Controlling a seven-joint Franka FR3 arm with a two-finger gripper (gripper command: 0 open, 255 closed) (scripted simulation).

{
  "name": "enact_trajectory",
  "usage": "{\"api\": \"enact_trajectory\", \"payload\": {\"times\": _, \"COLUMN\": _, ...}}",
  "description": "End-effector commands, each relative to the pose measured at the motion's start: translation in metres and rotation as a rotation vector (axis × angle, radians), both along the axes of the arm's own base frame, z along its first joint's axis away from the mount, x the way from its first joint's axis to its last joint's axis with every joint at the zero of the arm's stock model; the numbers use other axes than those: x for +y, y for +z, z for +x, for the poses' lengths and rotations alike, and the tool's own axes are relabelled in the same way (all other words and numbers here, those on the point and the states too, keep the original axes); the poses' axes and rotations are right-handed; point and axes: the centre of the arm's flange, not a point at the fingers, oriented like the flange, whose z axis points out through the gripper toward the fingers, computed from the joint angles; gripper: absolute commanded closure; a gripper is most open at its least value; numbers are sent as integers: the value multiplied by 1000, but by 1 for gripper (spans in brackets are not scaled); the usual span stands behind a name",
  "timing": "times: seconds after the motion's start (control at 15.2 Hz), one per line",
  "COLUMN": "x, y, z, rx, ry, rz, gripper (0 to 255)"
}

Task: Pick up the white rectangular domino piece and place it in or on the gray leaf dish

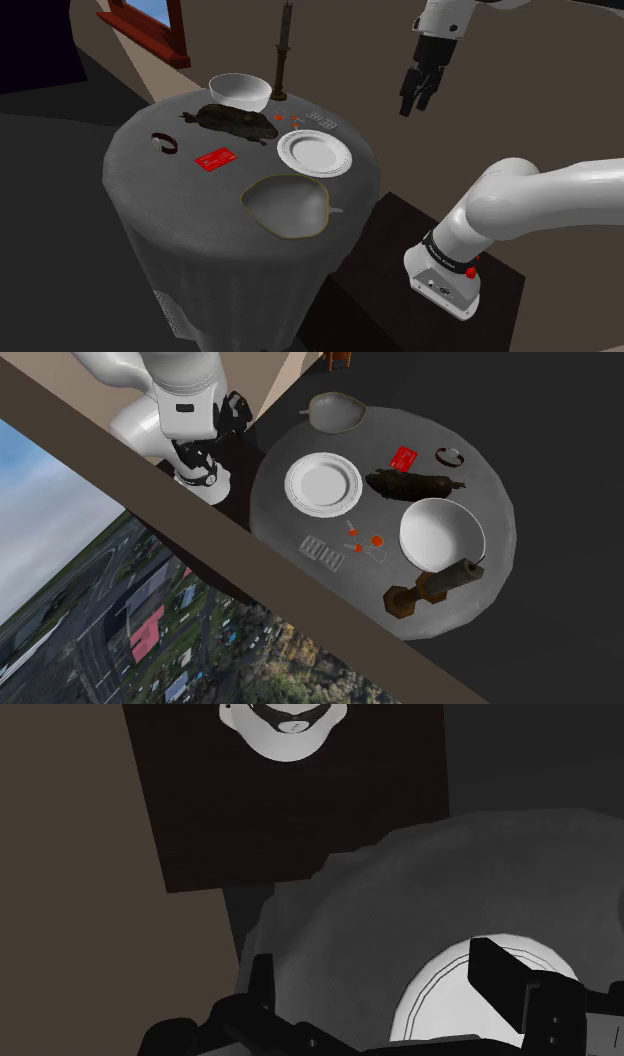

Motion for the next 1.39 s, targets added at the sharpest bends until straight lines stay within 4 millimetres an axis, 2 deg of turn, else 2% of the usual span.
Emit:
{"api": "enact_trajectory", "payload": {"times": 0.0, "x": 0, "y": 0, "z": 0, "rx": 0, "ry": 0, "rz": 0, "gripper": 0}}
{"api": "enact_trajectory", "payload": {"times": 0.66, "x": 2, "y": -63, "z": 103, "rx": -80, "ry": 64, "rz": -23, "gripper": 0}}
{"api": "enact_trajectory", "payload": {"times": 1.32, "x": 9, "y": -117, "z": 211, "rx": -161, "ry": 127, "rz": -46, "gripper": 0}}
